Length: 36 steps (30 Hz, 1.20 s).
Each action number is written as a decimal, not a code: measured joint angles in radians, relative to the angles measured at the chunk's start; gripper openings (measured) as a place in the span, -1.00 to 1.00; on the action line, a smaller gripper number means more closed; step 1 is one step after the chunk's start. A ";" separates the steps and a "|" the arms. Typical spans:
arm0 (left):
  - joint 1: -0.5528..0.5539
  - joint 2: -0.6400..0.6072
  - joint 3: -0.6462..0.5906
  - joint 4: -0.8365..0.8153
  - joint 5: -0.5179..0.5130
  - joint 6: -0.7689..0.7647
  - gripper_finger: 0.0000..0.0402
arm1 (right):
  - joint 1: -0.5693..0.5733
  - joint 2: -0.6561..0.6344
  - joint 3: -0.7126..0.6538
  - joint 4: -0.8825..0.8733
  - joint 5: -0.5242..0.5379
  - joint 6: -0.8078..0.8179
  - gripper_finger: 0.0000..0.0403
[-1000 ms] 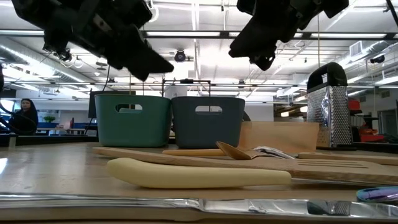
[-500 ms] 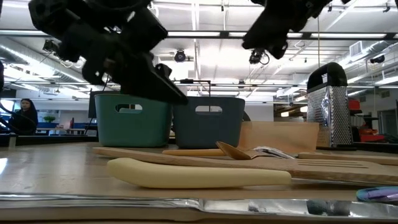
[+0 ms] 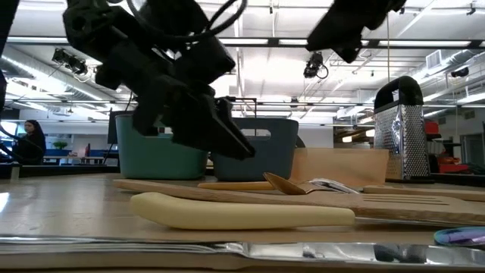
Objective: Pick & Place Kitchen Items
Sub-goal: Put the yellow spoon into the green bin
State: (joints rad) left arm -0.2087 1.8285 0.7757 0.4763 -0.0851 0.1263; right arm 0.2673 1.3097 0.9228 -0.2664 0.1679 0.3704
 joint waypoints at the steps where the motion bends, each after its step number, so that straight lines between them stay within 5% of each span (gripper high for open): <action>1: 0.000 0.008 0.006 0.002 0.000 0.001 -0.14 | 0.002 -0.002 -0.001 -0.005 0.001 0.006 -0.66; 15: 0.000 0.113 0.121 -0.091 -0.001 -0.001 -0.14 | 0.011 -0.005 0.000 -0.011 0.025 0.007 -0.66; 36: 0.048 0.156 0.118 -0.066 0.051 -0.053 -0.14 | 0.011 -0.005 -0.001 -0.014 0.027 -0.012 -0.66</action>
State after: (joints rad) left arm -0.1610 1.9847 0.8940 0.4100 -0.0339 0.0730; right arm 0.2787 1.3052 0.9222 -0.2802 0.1947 0.3584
